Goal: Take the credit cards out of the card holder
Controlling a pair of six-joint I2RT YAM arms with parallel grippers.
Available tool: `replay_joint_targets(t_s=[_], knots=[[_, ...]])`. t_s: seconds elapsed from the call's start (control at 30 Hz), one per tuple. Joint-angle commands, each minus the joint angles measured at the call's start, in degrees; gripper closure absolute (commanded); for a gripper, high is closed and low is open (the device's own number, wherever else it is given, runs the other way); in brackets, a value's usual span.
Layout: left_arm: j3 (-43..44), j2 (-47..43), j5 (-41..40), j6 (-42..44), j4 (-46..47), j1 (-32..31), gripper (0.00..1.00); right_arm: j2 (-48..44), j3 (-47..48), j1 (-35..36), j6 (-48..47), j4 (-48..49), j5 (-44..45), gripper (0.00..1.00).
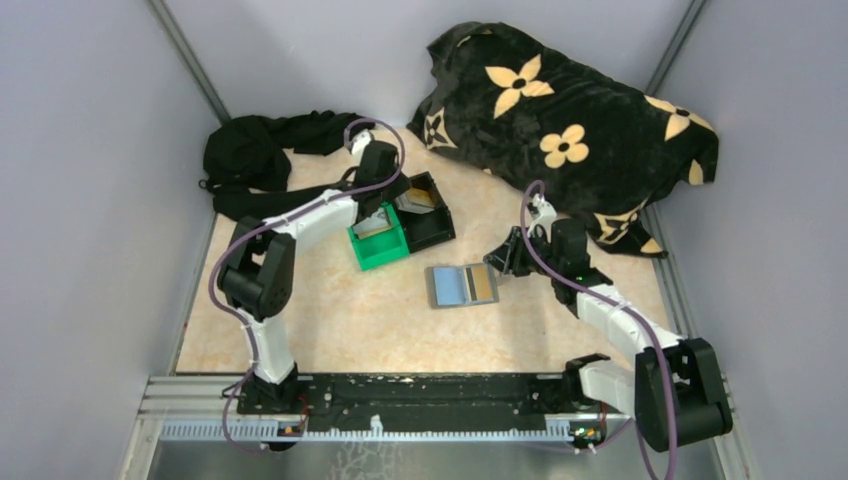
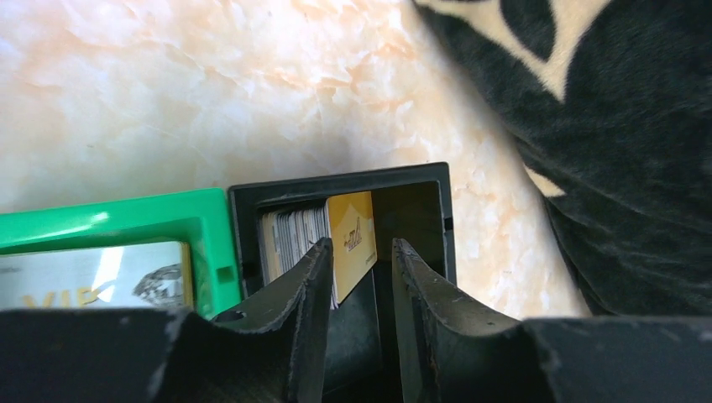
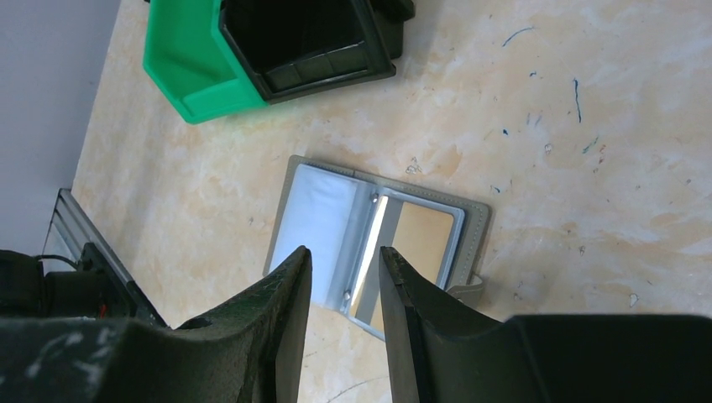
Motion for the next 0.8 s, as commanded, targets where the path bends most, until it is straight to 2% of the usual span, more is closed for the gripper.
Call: replay_joint_targets(t_s=[0.0, 0.17, 0.27, 0.3, 0.37, 0.43, 0.47, 0.53, 0.67, 0.77], knots=[[-3.0, -7.8, -6.0, 2.9, -0.4, -0.6, 0.62, 0.3, 1.7, 0.3, -1.3, 2.6, -0.7, 0.64], [-10.7, -16.4, -7.5, 7.1, 5.7, -2.7, 0.62, -0.8, 2.3, 0.9, -4.8, 0.0, 1.5, 0.64], [-17.9, -21.9, -12.4, 15.1, 15.3, -8.8, 0.64, -1.9, 4.0, 2.5, -7.1, -4.6, 6.2, 0.65], [-19.8, -23.3, -10.9, 18.3, 18.6, -10.7, 0.65, -2.2, 4.4, 3.4, -7.7, -5.7, 8.0, 0.65], [-22.2, -23.9, -2.6, 22.1, 22.2, -13.3, 0.70, -1.9, 4.9, 5.3, -8.5, -7.3, 11.0, 0.68], [-23.9, -23.1, 7.9, 21.2, 23.7, -14.6, 0.79, -0.6, 5.0, 6.9, -8.1, -8.1, 13.0, 0.86], [-24.9, -22.5, 11.9, 19.8, 24.3, -15.2, 0.83, 0.1, 4.8, 7.1, -7.2, -7.8, 12.8, 0.99], [-27.7, -21.4, 17.5, 15.8, 27.1, -16.2, 0.89, 1.7, 4.0, 7.1, -5.3, -6.8, 12.9, 1.00], [-31.5, -18.1, 23.4, 10.7, 31.9, -17.2, 1.00, 5.0, 2.5, 7.1, -2.4, -4.7, 14.2, 1.00], [-30.4, -14.6, 27.6, 8.5, 32.3, -17.3, 1.00, 7.8, 2.1, 6.8, -1.6, -4.8, 15.9, 1.00]])
